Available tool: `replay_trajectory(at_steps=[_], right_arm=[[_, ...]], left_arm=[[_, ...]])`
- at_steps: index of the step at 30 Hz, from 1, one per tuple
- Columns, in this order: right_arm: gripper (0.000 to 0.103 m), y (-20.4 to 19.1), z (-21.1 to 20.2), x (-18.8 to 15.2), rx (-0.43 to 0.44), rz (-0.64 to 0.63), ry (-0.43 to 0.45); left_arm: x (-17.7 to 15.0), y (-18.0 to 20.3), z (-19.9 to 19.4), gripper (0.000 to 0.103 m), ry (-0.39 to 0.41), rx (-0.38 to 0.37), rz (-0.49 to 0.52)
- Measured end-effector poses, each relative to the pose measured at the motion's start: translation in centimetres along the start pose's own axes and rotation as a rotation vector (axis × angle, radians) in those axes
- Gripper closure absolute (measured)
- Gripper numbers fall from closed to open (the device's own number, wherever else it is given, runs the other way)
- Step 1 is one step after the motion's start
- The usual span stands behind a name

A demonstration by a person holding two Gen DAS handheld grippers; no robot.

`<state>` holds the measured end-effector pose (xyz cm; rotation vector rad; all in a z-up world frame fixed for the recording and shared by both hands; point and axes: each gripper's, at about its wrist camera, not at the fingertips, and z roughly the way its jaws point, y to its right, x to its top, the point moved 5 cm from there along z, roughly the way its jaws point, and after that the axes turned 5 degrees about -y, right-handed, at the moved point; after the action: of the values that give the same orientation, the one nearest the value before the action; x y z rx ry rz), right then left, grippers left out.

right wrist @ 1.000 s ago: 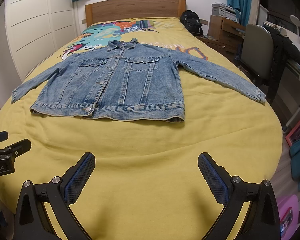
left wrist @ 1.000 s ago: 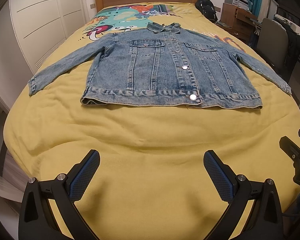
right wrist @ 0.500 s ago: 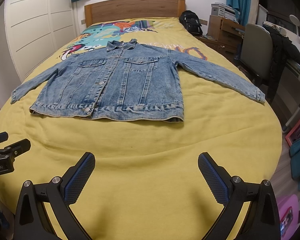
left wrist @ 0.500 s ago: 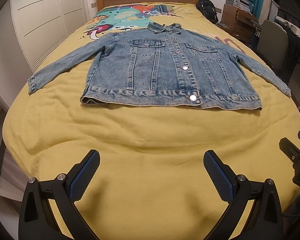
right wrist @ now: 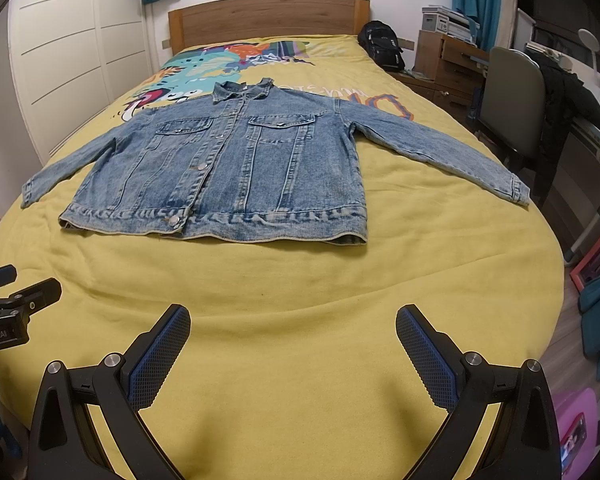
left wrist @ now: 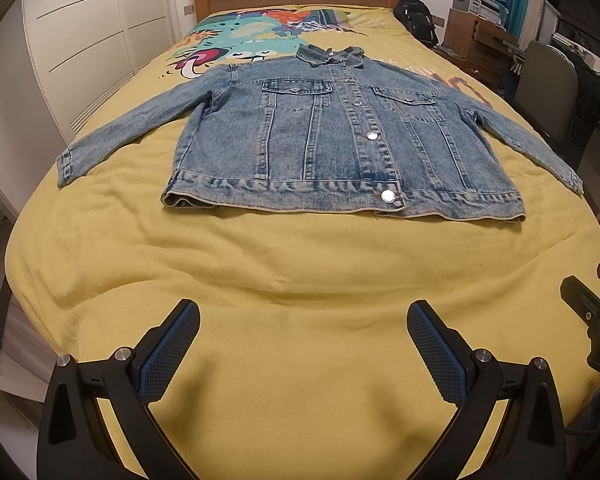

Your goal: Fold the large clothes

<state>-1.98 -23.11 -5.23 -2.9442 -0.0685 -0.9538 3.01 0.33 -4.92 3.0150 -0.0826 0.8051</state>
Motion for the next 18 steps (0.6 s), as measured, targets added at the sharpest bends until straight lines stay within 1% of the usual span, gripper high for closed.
replay_trajectory(at_steps=[18], right_arm=[[0.000, 0.12, -0.01, -0.01, 0.000, -0.002, 0.000]], left_arm=[[0.00, -0.28, 0.10, 0.001, -0.001, 0.005, 0.003]])
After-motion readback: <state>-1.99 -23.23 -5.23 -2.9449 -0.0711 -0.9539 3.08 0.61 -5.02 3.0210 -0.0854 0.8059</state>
